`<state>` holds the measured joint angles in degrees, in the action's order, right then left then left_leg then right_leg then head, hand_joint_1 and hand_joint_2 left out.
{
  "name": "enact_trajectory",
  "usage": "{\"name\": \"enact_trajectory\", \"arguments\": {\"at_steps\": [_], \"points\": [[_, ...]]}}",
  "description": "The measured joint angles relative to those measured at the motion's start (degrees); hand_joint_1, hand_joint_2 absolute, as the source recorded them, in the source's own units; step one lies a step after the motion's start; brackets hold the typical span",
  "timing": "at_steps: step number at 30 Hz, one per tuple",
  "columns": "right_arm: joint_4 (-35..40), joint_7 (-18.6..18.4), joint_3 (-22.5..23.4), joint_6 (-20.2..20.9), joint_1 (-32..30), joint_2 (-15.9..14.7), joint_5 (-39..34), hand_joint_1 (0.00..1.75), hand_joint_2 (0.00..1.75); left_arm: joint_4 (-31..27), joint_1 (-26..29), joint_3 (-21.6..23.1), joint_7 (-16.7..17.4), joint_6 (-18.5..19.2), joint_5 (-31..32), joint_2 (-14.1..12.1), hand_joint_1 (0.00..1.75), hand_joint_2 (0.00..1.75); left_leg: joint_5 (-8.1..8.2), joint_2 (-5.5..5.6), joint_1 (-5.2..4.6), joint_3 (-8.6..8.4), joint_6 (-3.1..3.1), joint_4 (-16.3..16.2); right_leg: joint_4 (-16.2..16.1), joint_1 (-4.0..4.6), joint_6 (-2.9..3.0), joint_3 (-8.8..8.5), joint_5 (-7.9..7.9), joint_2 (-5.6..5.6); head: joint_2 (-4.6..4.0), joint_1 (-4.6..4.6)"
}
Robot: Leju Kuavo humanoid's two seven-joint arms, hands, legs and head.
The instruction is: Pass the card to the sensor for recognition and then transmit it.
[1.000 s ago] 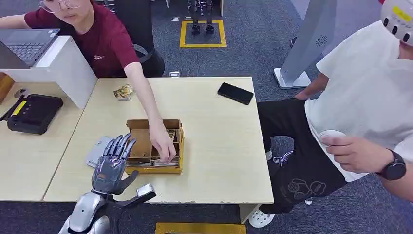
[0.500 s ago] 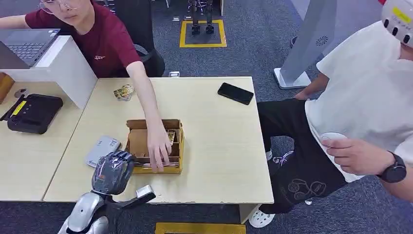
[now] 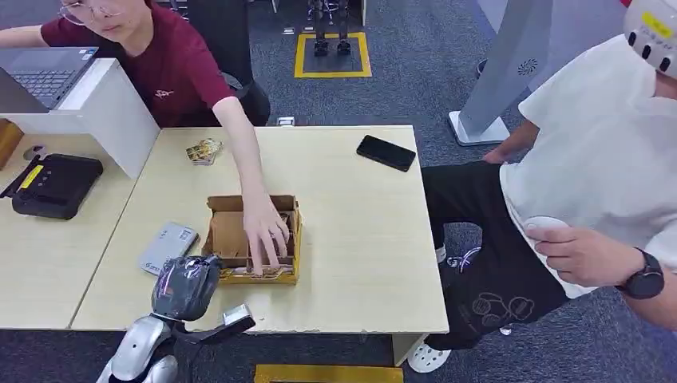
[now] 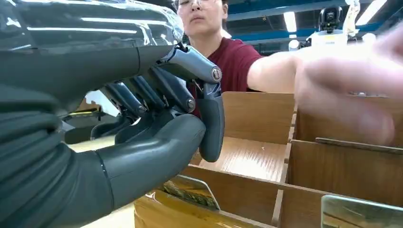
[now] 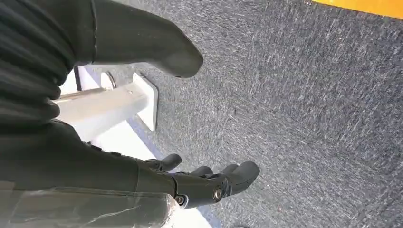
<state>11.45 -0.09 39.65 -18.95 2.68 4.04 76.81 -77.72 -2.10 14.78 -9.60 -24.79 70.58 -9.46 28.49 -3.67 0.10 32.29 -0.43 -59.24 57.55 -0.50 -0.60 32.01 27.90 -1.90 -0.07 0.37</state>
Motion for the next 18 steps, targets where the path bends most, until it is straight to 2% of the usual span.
{"name": "enact_trajectory", "arguments": {"at_steps": [4,5,18], "points": [[0.00,0.00,0.00,0.00,0.00,0.00,0.00,0.00,1.75,0.00,0.02,0.00,0.00,0.00,0.00,0.00,1.75,1.75,0.00,0.00,0.00,0.00,0.00,0.00,0.00,0.00,0.00,0.00,0.00,0.00,0.00,0.00],[0.02,0.00,0.00,0.00,0.00,0.00,0.11,0.00,1.75,0.00,0.08,0.00,0.00,0.04,-0.02,0.00,0.00,1.75,0.00,0.00,0.00,0.00,0.00,0.00,0.00,0.00,0.00,0.00,0.00,0.00,0.00,0.00],[0.02,0.00,0.00,0.02,-0.01,0.00,0.87,0.00,1.75,-0.07,0.07,0.00,-0.02,-1.27,-1.03,0.57,0.00,1.75,0.00,0.01,0.00,-0.03,0.00,0.00,0.00,0.00,0.00,-0.02,0.00,-0.01,0.00,0.00]]}}
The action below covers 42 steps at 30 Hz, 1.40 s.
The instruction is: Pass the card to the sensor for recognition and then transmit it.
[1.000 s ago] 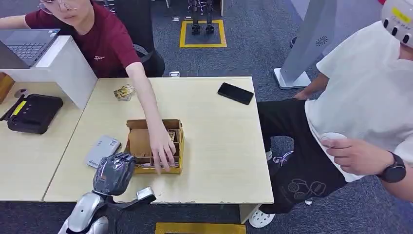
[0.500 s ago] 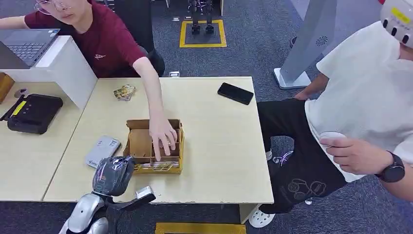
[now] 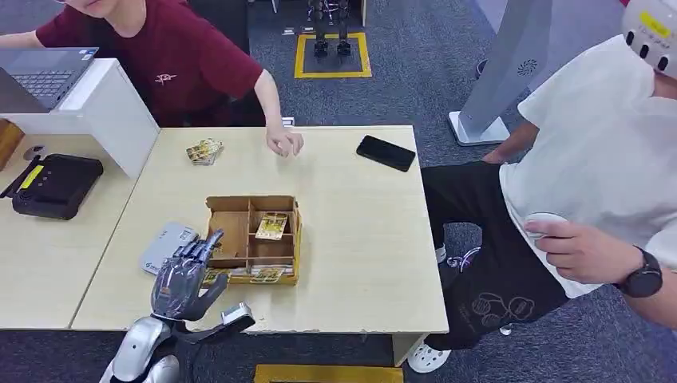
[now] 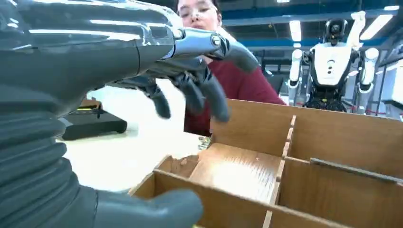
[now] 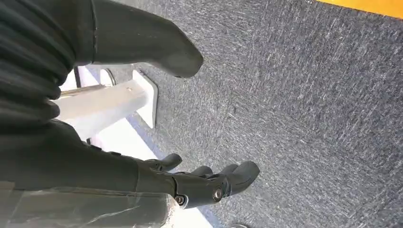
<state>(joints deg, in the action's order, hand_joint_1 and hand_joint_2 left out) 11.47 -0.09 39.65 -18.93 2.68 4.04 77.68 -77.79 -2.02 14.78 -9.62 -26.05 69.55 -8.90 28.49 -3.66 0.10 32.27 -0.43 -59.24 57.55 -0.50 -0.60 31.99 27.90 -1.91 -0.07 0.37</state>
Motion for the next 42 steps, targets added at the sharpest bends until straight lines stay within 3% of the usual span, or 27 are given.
{"name": "enact_trajectory", "arguments": {"at_steps": [42], "points": [[0.02,1.07,0.00,-0.70,-0.01,0.55,1.36,0.00,1.75,-4.57,4.02,0.00,-0.48,-0.74,0.61,0.09,0.00,1.75,0.00,0.00,0.00,0.02,0.00,0.00,0.00,0.00,0.00,0.03,0.00,0.00,0.02,0.00]]}}
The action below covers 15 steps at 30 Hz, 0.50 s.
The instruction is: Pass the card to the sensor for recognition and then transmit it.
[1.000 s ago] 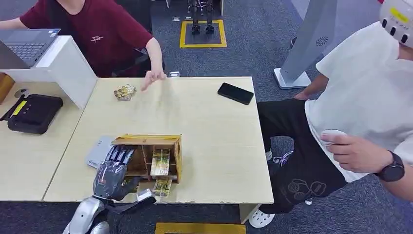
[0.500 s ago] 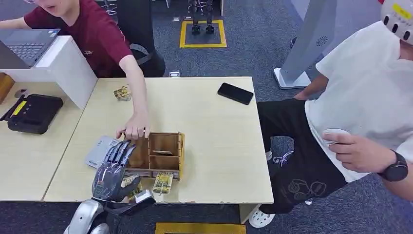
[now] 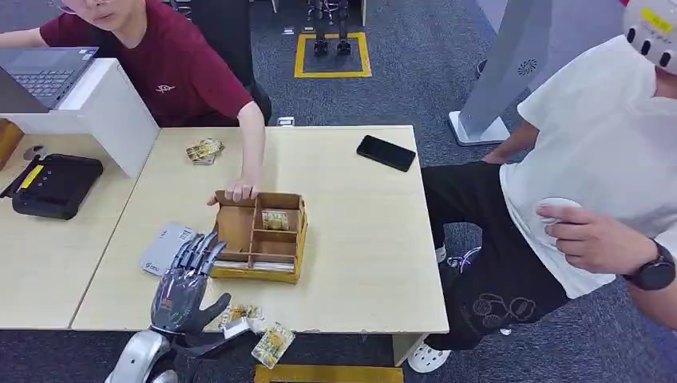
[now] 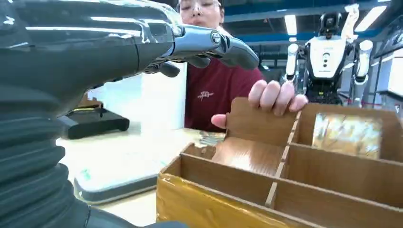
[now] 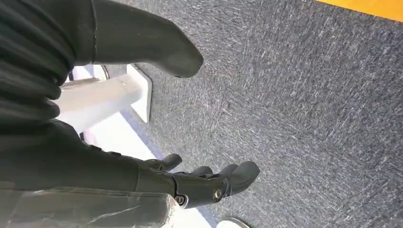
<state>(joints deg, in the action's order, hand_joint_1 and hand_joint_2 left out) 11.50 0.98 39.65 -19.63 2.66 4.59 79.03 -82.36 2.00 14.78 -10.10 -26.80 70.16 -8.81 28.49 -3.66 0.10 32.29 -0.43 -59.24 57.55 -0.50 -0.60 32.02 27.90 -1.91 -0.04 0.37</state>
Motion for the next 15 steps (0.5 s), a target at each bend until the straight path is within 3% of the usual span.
{"name": "enact_trajectory", "arguments": {"at_steps": [15], "points": [[0.00,-0.17,0.33,-0.04,0.01,0.07,0.17,0.00,1.75,-4.65,0.26,0.07,-1.88,-0.24,-3.32,0.00,0.00,1.75,0.00,0.00,0.00,0.00,0.00,0.00,0.00,0.00,0.00,0.00,0.00,0.00,-0.02,0.00]]}}
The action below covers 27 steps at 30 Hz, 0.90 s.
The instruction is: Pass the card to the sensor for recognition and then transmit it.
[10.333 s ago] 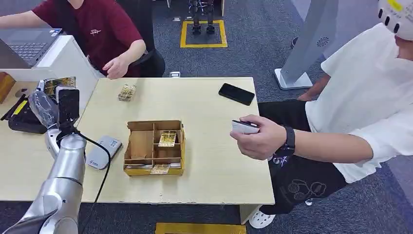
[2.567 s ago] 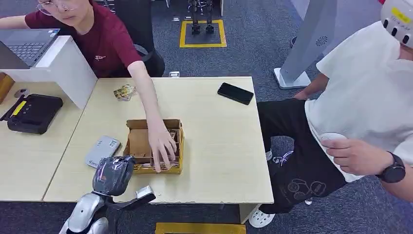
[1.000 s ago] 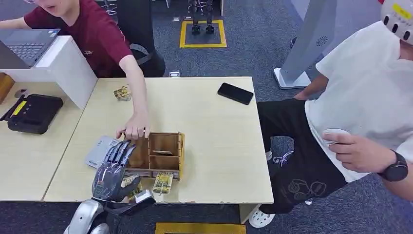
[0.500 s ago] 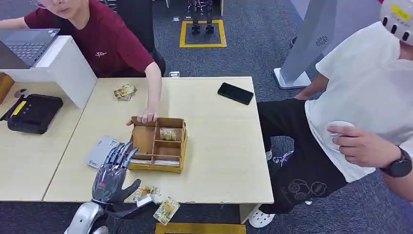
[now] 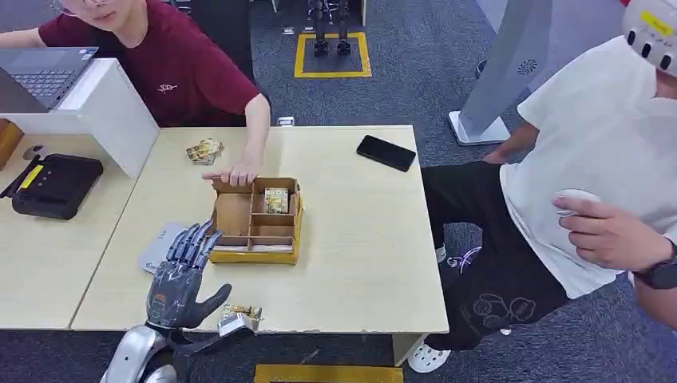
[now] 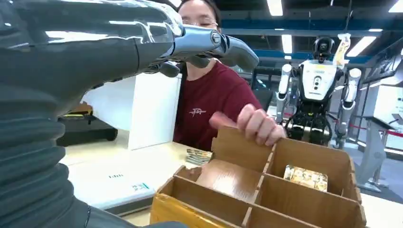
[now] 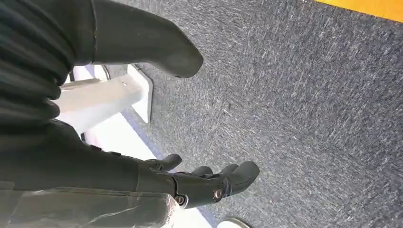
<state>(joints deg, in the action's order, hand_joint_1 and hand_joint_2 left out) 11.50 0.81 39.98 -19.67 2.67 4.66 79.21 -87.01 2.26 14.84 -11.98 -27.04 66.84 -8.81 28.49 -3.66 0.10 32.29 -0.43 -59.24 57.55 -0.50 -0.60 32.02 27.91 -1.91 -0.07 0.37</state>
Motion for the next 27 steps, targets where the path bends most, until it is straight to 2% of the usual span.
{"name": "enact_trajectory", "arguments": {"at_steps": [6,9,13,16,22,27], "points": [[0.00,-0.72,0.33,0.07,-0.02,0.00,0.11,0.00,1.75,-1.62,0.89,0.00,-1.02,-0.13,-1.55,-0.02,0.00,1.75,0.00,0.00,0.00,0.01,0.00,0.00,0.00,0.00,0.00,0.00,0.00,0.00,0.00,0.00],[0.00,-0.76,0.77,0.04,-0.03,0.00,0.18,0.00,1.75,-3.24,1.74,0.00,-2.23,-1.49,-3.54,-0.02,0.00,1.75,0.00,-0.01,0.00,0.00,0.00,0.00,0.00,0.00,0.00,0.01,0.00,0.01,0.00,0.02],[0.00,-0.96,1.01,0.04,-0.06,0.00,0.70,0.00,1.75,-6.98,2.78,-0.02,-7.11,-5.79,-12.69,0.63,0.00,1.75,0.00,0.02,0.00,0.03,0.00,0.00,0.00,0.00,0.00,0.02,0.00,-0.02,0.00,0.00],[0.00,-1.05,1.11,0.04,-0.04,0.02,0.72,0.00,1.75,-10.00,3.11,-0.15,-9.00,-6.75,-16.58,1.91,0.00,1.75,0.00,0.04,-0.01,0.05,0.00,0.00,0.00,-0.01,0.00,0.02,0.00,-0.05,0.00,0.00],[0.00,-1.07,1.33,0.04,-0.05,0.13,0.85,0.00,1.75,-13.46,3.82,-1.55,-10.14,-8.00,-18.34,3.78,0.00,1.75,0.00,0.04,-0.01,0.04,0.00,0.00,0.00,-0.01,0.00,0.02,0.00,-0.05,0.00,0.00],[0.00,-1.07,1.70,0.04,-0.05,0.20,0.87,0.00,1.75,-13.99,4.15,-2.47,-10.29,-8.28,-18.49,4.50,0.00,1.75,0.00,0.04,0.00,0.04,0.00,0.00,0.00,0.00,0.00,0.02,0.00,-0.04,0.00,0.00]]}}
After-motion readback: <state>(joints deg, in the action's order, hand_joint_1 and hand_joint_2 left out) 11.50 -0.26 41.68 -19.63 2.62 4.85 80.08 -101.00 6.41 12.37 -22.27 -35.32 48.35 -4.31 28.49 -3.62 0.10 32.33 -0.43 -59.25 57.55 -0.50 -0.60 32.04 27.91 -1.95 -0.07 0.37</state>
